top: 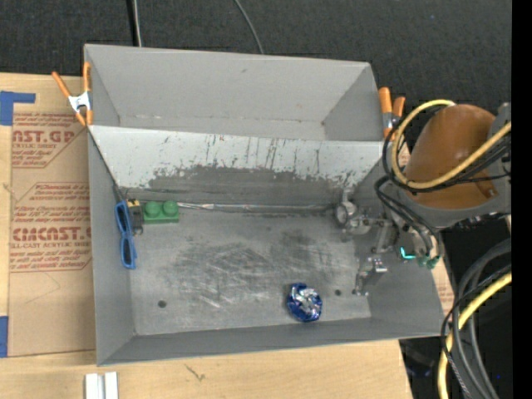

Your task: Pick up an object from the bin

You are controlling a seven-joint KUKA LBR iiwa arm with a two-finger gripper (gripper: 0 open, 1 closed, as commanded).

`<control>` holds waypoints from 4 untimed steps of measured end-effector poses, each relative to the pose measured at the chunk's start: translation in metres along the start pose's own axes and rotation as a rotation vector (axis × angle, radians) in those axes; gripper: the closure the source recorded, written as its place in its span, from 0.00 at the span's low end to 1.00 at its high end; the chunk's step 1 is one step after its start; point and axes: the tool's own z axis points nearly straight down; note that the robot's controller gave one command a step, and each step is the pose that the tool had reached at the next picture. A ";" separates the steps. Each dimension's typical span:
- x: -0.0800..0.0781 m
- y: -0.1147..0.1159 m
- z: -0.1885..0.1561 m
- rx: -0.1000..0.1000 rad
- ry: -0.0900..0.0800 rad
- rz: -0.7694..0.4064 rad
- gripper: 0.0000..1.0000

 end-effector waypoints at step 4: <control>0.001 0.089 -0.033 0.002 -0.015 -0.083 1.00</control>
Offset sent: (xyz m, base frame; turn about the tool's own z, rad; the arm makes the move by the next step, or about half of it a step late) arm -0.0199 0.0326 -0.0940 -0.3710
